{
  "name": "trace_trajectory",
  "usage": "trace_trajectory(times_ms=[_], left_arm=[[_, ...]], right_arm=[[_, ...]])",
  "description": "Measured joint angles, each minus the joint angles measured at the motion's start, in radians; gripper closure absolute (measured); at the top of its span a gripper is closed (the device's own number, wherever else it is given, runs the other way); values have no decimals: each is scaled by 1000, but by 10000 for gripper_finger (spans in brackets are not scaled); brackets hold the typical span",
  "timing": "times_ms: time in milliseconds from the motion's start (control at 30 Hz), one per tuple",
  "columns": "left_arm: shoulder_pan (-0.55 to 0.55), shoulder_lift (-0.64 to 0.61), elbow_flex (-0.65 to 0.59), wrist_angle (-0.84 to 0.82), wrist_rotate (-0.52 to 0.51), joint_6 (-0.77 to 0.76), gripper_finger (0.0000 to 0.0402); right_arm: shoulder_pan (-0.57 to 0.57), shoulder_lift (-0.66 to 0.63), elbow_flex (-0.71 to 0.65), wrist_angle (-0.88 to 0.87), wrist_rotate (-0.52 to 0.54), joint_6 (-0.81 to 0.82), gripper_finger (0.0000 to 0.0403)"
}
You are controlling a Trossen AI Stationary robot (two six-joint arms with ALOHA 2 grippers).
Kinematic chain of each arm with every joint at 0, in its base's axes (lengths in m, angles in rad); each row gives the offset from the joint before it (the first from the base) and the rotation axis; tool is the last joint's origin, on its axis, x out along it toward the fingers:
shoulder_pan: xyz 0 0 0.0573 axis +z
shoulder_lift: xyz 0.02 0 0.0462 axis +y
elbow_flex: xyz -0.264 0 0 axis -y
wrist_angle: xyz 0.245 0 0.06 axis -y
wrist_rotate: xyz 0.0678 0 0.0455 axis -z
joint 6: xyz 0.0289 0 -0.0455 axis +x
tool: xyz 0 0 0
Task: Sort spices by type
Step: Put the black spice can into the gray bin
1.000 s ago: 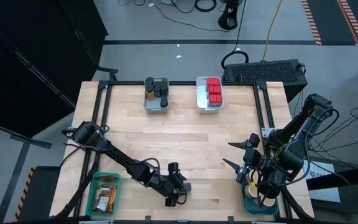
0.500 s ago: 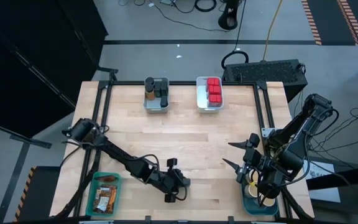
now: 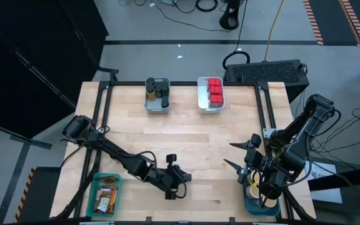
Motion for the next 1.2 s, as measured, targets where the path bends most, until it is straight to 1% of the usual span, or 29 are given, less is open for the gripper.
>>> trace_trajectory(times_ms=[100,233,433,533,633,733,867,967,1067,1200], left_arm=[[0,-6,0,-7,-61,-6,264],[11,-68,0,-56,-182,-51,263],[64,-208,0,-255,-375,-119,263],[109,-270,0,-348,-446,-155,263],[178,-320,0,-422,-508,-178,263],[264,-360,0,-475,-538,-218,263],[381,-379,0,-524,-542,-224,263],[460,-381,0,-546,-541,-268,263],[513,-381,-28,-552,-542,-327,263],[557,-380,-85,-541,-540,-401,263]], right_arm=[[0,0,0,0,0,0,113],[0,0,0,0,0,2,113],[0,0,0,1,0,3,112],[-1,0,0,2,0,4,113],[-1,0,0,4,0,4,113],[-7,0,0,5,1,4,112],[-26,0,0,6,3,4,113],[-39,0,0,6,2,4,113],[-40,0,0,5,2,4,113],[-39,0,0,4,0,-4,113]])
